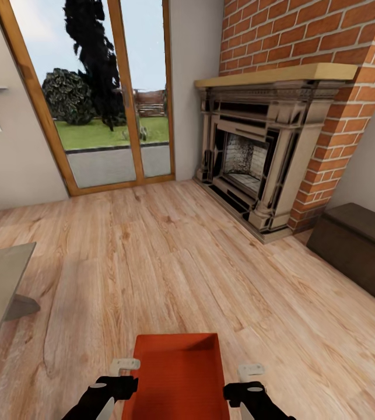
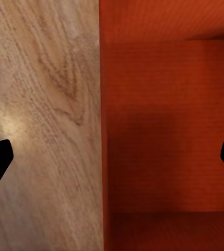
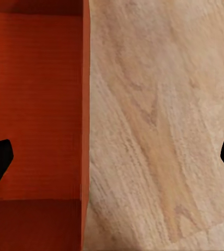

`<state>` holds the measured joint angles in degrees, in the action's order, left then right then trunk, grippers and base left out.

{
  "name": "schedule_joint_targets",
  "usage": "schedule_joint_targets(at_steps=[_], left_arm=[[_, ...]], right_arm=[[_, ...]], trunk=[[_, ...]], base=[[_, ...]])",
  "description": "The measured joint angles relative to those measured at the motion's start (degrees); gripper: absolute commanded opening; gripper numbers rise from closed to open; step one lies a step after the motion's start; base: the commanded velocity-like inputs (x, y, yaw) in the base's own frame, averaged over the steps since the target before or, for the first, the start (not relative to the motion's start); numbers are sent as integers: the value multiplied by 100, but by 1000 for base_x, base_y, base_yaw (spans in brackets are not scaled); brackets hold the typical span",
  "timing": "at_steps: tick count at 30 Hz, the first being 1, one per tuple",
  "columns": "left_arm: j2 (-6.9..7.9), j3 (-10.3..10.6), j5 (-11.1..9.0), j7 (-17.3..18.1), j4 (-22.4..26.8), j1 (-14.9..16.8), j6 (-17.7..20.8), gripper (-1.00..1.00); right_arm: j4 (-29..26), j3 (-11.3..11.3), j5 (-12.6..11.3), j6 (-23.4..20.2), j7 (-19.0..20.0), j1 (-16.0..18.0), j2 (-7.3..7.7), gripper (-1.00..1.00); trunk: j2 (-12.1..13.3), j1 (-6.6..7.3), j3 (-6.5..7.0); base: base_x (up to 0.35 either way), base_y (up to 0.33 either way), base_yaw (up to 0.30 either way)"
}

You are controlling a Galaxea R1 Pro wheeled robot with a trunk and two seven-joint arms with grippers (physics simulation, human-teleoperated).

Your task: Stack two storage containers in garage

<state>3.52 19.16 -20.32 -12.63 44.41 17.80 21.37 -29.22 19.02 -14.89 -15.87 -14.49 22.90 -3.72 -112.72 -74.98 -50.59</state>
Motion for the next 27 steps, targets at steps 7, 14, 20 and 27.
schedule_joint_targets(at_steps=[7, 14, 20, 27], left_arm=[[0, 0, 0, 0, -4, 0, -1, 100], [0, 0, 0, 0, -4, 0, -1, 100], [0, -1, 0, 0, -5, 0, -1, 100], [0, -1, 0, 0, -5, 0, -1, 100]], right_arm=[[-4, -1, 6, 19, 466, 0, 4, 100], [-4, -3, 10, 35, 534, 0, 6, 100], [-3, -5, 17, 38, 537, 0, 6, 100], [-3, -10, 19, 38, 537, 0, 11, 100]], trunk=[[-162, -89, -72], [-162, -89, -72], [-401, -220, -180], [-682, -374, -305]], base=[[0, 0, 0], [0, 0, 0], [0, 0, 0], [0, 0, 0]])
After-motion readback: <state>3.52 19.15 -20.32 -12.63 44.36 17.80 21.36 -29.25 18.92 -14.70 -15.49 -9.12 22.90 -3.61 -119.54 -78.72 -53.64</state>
